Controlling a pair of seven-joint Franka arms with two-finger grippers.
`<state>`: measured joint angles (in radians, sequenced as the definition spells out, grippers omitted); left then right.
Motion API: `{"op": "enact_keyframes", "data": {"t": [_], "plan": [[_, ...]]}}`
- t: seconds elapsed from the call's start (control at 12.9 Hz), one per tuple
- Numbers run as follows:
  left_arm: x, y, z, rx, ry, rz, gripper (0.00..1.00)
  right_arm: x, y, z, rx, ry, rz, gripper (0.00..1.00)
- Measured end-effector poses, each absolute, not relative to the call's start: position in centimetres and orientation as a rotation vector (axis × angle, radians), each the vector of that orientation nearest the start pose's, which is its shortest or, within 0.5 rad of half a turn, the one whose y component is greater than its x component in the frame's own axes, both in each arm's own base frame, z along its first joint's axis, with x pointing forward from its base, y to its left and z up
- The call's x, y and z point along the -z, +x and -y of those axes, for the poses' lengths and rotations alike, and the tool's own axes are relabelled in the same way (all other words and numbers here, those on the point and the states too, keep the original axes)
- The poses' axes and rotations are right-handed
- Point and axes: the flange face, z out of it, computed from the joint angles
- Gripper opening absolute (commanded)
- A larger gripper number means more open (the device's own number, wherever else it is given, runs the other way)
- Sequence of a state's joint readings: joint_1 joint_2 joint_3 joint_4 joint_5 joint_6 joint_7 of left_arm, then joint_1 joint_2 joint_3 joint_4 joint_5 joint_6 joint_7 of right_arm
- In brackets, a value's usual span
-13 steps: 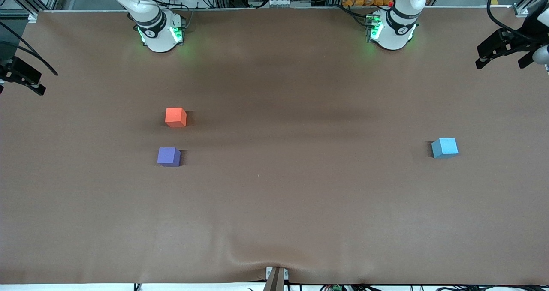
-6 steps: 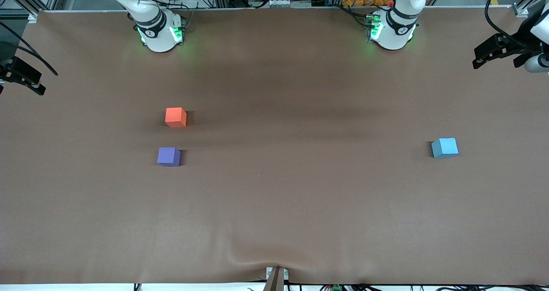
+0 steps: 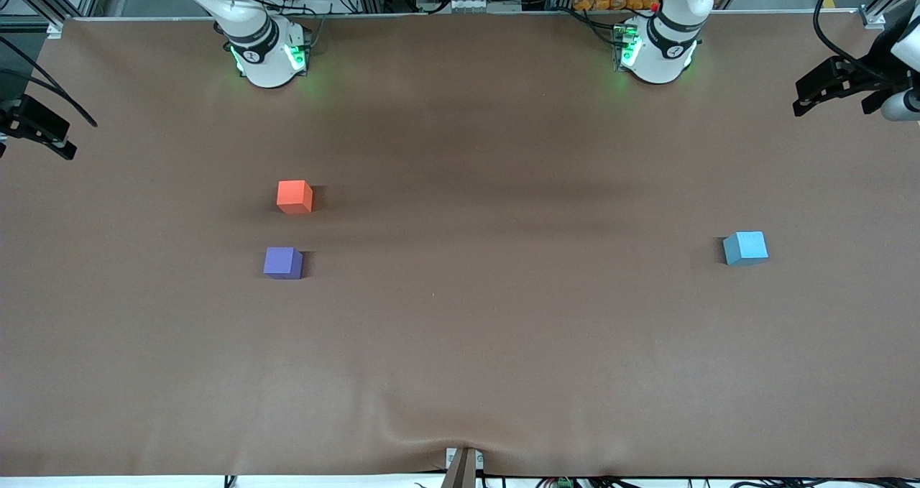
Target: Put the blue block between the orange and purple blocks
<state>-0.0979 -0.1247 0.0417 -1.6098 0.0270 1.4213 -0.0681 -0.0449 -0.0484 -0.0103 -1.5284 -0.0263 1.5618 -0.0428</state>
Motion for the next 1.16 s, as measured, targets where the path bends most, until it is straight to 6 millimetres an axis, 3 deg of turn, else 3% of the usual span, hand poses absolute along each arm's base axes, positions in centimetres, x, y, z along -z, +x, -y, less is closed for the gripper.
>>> {"op": "enact_keyframes", "data": {"t": [0.7, 0.85, 1.01, 1.16], "plan": [[-64.5, 51.1, 1.7, -0.107, -3.113, 0.044, 1.0, -67.0, 53.8, 3.3, 0.126, -3.169, -0.024, 1.0], [-62.3, 52.3, -0.3, -0.099, -3.113, 0.104, 1.0, -66.9, 53.8, 3.5, 0.123, -3.169, -0.03, 1.0], [-58.4, 53.6, -3.6, -0.046, -3.126, 0.166, 1.0, -66.8, 53.9, 3.6, 0.121, -3.169, -0.031, 1.0], [-55.1, 54.4, -5.3, -0.016, -3.142, 0.179, 1.0, -66.8, 53.9, 3.6, 0.121, -3.169, -0.031, 1.0]]}}
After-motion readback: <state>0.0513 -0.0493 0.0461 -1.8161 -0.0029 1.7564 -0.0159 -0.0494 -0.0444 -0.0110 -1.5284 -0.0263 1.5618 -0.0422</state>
